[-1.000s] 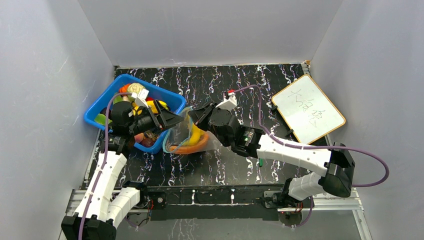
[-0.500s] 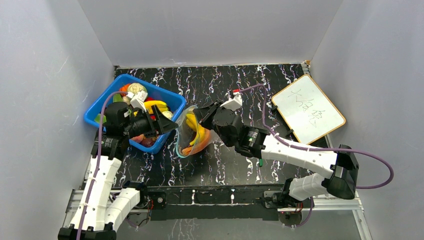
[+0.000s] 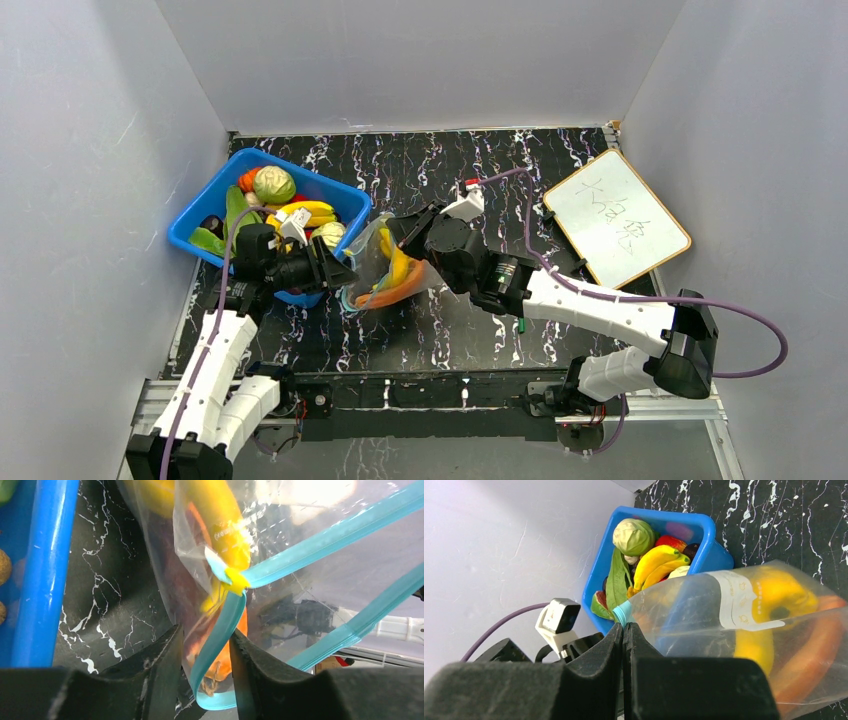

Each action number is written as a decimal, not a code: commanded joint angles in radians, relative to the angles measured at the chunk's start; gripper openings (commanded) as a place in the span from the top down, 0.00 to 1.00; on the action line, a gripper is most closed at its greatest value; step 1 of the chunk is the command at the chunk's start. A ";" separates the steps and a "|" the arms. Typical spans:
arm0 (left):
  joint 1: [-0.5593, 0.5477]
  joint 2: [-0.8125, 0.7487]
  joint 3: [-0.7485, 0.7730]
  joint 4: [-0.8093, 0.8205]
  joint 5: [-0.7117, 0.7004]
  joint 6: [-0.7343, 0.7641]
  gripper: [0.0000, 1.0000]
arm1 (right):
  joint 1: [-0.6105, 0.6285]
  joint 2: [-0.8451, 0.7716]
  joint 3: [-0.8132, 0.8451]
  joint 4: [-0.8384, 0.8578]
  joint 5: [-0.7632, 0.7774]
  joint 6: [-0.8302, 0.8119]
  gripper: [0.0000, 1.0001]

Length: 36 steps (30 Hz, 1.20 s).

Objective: Place the food in the zip-top bag and seal the zipper
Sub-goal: Adjust the zipper food storage bag at the center of the board.

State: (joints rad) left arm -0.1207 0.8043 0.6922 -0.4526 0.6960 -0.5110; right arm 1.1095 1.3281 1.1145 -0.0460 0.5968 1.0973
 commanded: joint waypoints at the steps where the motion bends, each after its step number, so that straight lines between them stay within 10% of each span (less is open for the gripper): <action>1: 0.000 0.016 -0.015 0.088 0.046 -0.034 0.66 | -0.005 -0.032 0.001 0.070 -0.010 -0.003 1.00; 6: -0.001 0.012 0.042 0.115 0.046 -0.052 1.00 | -0.005 -0.036 -0.031 0.061 -0.049 -0.007 1.00; 16: -0.001 0.026 0.215 0.262 0.097 -0.204 1.00 | -0.005 -0.126 -0.133 0.002 -0.129 -0.171 1.00; 36: -0.010 0.186 0.088 0.481 0.167 -0.304 1.00 | -0.004 -0.199 -0.141 -0.049 -0.211 -0.210 1.00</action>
State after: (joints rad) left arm -0.1234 0.9722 0.7898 -0.0292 0.8219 -0.8059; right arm 1.1049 1.1687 0.9699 -0.1429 0.3866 0.8986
